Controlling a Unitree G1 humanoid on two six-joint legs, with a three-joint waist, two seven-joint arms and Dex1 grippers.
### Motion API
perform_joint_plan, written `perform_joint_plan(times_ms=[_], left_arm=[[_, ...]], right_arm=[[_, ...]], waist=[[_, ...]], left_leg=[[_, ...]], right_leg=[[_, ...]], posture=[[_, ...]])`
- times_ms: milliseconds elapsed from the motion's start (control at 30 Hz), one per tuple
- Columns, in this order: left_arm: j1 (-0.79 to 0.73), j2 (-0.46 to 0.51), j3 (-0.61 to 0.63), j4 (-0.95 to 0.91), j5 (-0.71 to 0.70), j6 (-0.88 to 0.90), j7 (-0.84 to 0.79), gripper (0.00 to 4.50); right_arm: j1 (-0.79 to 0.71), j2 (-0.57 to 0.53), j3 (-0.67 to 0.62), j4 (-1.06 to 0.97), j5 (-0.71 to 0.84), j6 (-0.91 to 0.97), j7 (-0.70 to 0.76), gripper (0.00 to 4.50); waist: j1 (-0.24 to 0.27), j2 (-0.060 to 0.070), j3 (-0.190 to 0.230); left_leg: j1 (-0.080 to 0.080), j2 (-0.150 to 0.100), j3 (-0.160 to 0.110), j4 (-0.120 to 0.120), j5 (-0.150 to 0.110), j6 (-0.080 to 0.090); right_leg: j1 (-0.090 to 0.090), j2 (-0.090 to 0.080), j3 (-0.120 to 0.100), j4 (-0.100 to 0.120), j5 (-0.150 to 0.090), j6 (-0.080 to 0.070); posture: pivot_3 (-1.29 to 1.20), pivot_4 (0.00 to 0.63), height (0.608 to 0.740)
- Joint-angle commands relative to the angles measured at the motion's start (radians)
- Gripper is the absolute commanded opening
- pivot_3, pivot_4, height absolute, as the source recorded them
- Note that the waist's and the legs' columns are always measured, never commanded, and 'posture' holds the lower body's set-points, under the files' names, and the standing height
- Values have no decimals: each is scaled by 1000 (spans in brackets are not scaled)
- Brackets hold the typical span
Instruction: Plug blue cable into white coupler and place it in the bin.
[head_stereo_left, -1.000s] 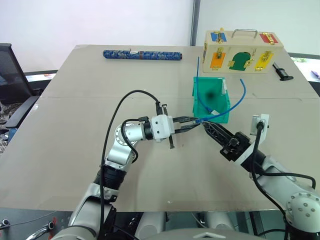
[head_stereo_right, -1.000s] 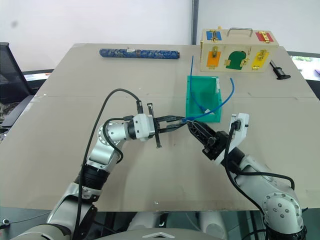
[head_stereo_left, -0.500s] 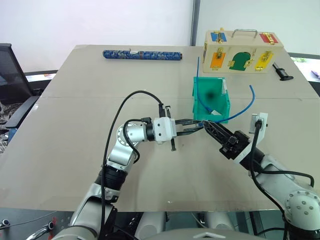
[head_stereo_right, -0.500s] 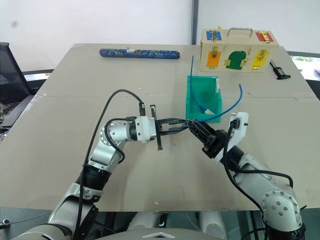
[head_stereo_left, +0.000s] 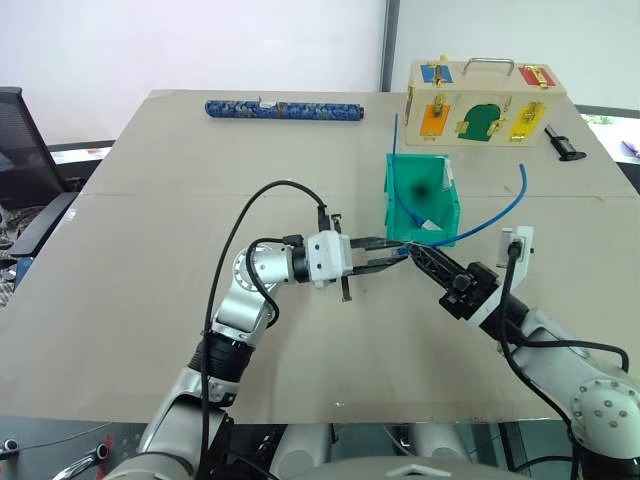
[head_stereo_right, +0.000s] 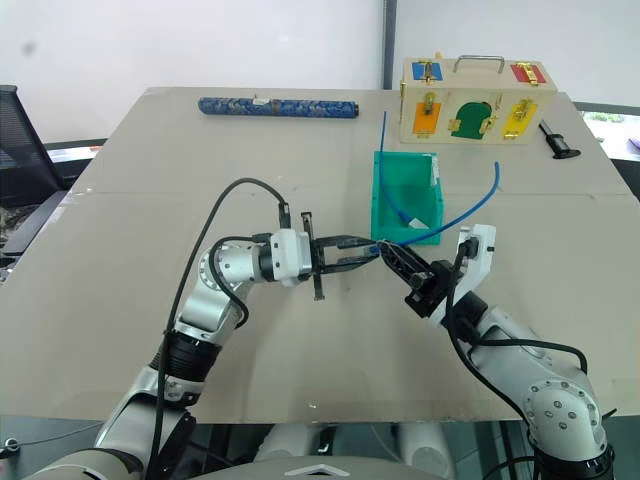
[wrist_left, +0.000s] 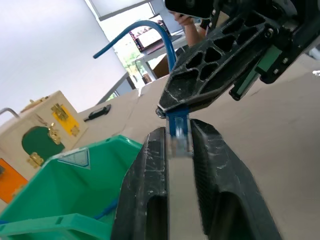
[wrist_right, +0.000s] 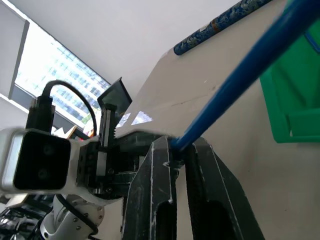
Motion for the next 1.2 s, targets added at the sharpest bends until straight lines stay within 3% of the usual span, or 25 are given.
perform_joint_plan(times_ms=[33,100,333,467,600,1167,1200], left_arm=[[32,35,50,-64,-45,118,39,2661],[63,77,81,-84,-76,198,41,3508],[128,277,261,-67,-187,449,23,3508],[134,341,341,-3,-195,491,32,3508],[158,385,336,54,-145,478,-3,3508],[-64,267,191,426,58,282,-27,3508],[-70,265,187,446,67,268,-29,3271]], right_arm=[[-17,-21,-23,-12,21,-6,22,0],[-16,-38,-38,-9,21,-9,36,0],[-29,-97,-75,29,-2,-10,122,0],[-55,-109,-69,57,-36,-13,174,0],[-94,-92,-43,86,-73,-9,205,0],[-46,-75,-63,18,-94,-6,165,0],[-42,-76,-66,13,-92,-7,160,0]], waist=[[-1,0,0],[-4,0,0],[-3,1,1],[-1,1,1],[0,1,1],[-1,0,1],[-1,0,1]], left_leg=[[0,0,0,0,0,0],[1,0,1,0,0,0],[0,2,0,-1,0,0],[0,2,1,-1,0,0],[0,2,2,-1,0,0],[-1,1,2,-2,0,0],[-1,1,2,-2,0,0]], right_leg=[[0,0,0,0,0,0],[0,0,1,0,0,0],[0,2,0,0,0,0],[-1,1,0,0,0,0],[-1,1,0,-1,0,0],[-2,0,0,-1,0,0],[-2,0,0,-1,0,0]], posture=[[0,150,738],[0,150,738],[0,150,738],[0,150,738],[0,150,738],[0,150,738],[0,150,738]])
